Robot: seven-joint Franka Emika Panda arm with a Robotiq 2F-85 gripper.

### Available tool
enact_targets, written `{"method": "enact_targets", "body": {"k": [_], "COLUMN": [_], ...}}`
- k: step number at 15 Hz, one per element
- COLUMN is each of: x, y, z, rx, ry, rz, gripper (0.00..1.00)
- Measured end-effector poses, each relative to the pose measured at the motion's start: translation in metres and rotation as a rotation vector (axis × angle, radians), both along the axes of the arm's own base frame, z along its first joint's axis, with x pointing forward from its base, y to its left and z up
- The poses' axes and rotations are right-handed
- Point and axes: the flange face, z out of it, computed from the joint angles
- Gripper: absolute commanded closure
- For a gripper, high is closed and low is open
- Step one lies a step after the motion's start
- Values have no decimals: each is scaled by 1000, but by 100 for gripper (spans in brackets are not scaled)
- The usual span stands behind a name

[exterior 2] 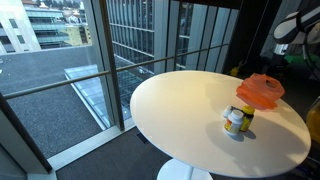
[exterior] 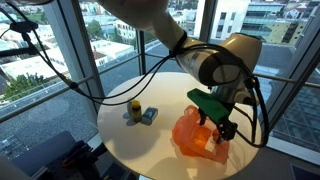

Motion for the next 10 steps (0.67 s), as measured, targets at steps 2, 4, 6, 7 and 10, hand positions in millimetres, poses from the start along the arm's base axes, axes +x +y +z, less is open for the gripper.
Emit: {"method": "enact_targets", "body": {"k": [2,4,6,7,10], "x": [1,1,0,0,-5], "y": [3,6,8,8,7], "z": [-9,-15,-19,-20,-21], "rx": [-5,-12,-19,-24,-38], "ry": [19,35,49,52,60], "rz": [8,21,33,38,48], "gripper": [0,0,0,0,0]}}
